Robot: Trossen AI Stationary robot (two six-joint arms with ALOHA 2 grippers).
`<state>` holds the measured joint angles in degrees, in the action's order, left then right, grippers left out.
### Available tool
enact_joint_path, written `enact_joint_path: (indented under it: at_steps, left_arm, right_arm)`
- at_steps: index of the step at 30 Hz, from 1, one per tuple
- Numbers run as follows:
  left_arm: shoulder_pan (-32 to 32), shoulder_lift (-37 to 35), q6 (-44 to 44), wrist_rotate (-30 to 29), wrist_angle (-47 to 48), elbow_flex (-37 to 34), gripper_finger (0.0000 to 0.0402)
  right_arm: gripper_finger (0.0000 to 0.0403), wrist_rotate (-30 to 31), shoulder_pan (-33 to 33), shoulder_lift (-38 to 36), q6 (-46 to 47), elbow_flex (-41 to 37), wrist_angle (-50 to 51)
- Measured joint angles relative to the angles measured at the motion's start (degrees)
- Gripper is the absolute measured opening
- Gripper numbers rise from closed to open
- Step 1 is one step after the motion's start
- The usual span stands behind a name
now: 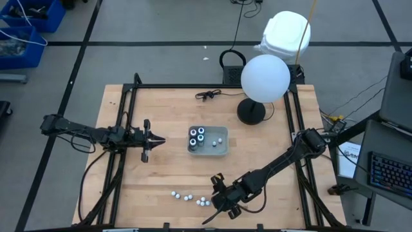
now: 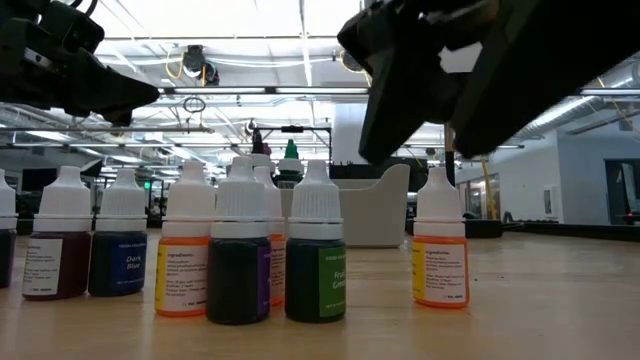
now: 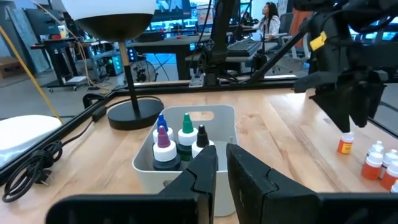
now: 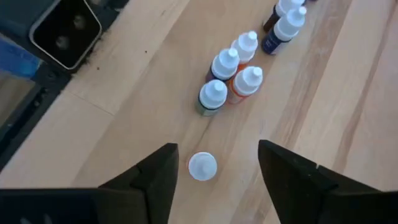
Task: Pick & Place food coloring
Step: Put the right small yellow food coloring bottle into the gray bin
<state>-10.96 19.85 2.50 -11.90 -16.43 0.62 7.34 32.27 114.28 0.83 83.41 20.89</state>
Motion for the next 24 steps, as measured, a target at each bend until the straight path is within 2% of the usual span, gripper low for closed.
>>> enact_joint_path:
  at_steps: [15, 24]
  left_arm:
    - [0.0, 0.0, 0.5, -0.2, -0.1, 0.0, 0.0047]
    - [0.0, 0.0, 0.8, -0.2, -0.1, 0.0, 0.0047]
  right_arm:
    - [0.0196, -1.0, 0.0, 0.0, 0.0, -6.5, -10.3]
    - [0.0196, -1.7, 0.0, 0.0, 0.8, -7.1, -10.6]
